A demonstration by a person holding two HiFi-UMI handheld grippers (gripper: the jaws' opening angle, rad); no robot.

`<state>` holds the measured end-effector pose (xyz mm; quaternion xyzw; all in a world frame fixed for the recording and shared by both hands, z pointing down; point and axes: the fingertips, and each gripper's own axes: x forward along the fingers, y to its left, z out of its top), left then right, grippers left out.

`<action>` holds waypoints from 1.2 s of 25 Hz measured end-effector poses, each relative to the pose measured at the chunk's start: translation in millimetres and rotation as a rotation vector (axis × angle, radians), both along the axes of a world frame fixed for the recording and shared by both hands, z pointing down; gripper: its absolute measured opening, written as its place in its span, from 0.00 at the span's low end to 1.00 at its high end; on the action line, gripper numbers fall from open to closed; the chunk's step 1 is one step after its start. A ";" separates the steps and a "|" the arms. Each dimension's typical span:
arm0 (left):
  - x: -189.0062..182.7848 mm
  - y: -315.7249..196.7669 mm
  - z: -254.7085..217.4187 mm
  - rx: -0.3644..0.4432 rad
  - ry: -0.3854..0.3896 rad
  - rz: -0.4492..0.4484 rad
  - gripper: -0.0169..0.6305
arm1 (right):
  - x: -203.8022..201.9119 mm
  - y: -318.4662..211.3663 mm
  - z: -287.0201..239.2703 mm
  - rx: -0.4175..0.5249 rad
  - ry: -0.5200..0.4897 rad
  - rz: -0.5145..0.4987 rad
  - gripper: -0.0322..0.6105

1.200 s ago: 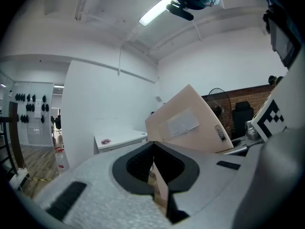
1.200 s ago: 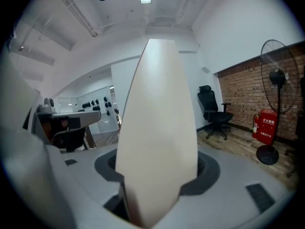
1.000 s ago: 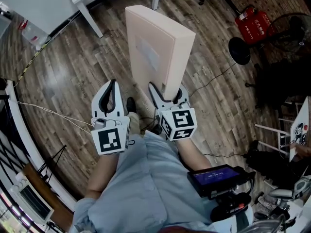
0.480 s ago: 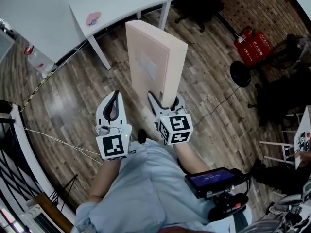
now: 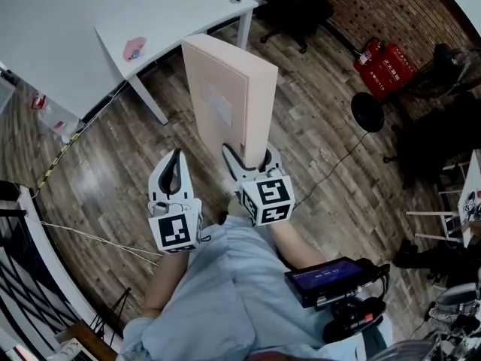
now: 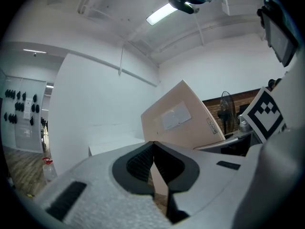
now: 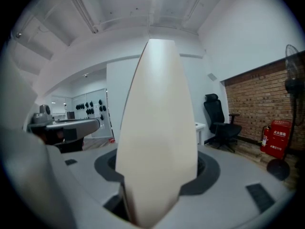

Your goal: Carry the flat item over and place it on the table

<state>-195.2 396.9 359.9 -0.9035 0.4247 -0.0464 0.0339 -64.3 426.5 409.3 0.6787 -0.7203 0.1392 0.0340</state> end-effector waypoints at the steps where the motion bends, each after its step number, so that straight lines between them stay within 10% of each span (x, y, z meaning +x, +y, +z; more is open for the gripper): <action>1: 3.2 -2.6 3.3 -0.007 -0.003 0.004 0.04 | 3.2 -2.4 1.3 -0.001 -0.001 0.004 0.48; 30: 187.0 -281.9 35.4 -0.045 -0.144 -0.062 0.04 | 212.6 -275.3 52.7 -0.123 -0.072 -0.010 0.48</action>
